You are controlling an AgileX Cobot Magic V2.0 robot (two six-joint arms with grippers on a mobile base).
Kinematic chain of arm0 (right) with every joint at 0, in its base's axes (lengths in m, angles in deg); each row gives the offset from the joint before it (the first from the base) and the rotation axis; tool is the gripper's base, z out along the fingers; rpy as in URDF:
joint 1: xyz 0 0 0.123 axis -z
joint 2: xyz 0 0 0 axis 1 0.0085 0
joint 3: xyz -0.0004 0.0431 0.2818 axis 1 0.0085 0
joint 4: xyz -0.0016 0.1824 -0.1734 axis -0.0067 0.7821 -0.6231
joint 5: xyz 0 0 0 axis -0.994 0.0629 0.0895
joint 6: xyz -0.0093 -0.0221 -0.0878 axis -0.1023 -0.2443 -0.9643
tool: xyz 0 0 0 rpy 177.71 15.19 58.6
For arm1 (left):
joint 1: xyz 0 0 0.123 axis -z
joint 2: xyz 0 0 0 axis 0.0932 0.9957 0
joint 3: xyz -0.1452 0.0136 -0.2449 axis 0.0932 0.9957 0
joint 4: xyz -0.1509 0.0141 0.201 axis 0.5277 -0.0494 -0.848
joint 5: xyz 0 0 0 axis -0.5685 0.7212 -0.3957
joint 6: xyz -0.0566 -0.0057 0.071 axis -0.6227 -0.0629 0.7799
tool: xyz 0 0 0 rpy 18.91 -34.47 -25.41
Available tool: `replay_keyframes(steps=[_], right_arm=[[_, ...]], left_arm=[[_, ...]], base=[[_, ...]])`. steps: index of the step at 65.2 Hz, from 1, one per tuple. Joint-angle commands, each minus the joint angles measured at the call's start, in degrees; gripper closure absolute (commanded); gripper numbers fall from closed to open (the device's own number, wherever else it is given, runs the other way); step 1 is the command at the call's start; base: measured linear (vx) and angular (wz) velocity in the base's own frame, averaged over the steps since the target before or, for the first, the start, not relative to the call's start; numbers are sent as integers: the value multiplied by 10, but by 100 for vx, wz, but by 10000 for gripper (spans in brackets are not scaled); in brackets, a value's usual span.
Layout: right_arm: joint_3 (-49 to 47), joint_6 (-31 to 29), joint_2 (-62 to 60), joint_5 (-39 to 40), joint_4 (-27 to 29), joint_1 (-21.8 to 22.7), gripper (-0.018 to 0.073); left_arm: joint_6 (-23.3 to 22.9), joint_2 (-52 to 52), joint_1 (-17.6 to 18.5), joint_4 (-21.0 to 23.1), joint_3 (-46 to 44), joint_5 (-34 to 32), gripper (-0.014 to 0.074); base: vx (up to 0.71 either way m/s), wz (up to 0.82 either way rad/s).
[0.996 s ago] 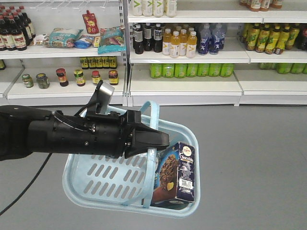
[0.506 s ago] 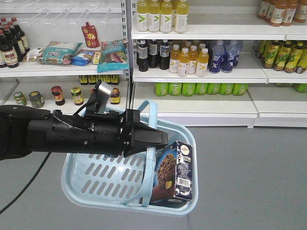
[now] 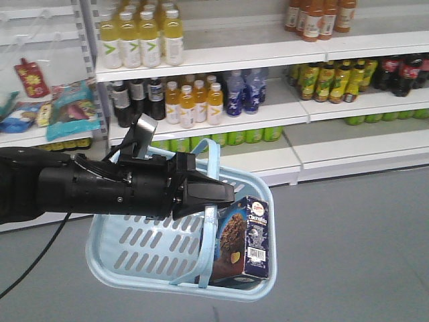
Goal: Left arm holds basket, right arm returns cookies
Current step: 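Keep holding the basket with the left gripper while turning along the aisle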
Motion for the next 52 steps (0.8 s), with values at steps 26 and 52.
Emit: replay_keyframes(steps=[26,52], right_arm=[[10,-2,-7,43,-4,1,570],[10,-2,-7,43,-4,1,570]], left_arm=[[8,-29,2,69,-16,36,602],[8,-29,2,69,-16,35,602]], base=[[29,-69],[22,-80]])
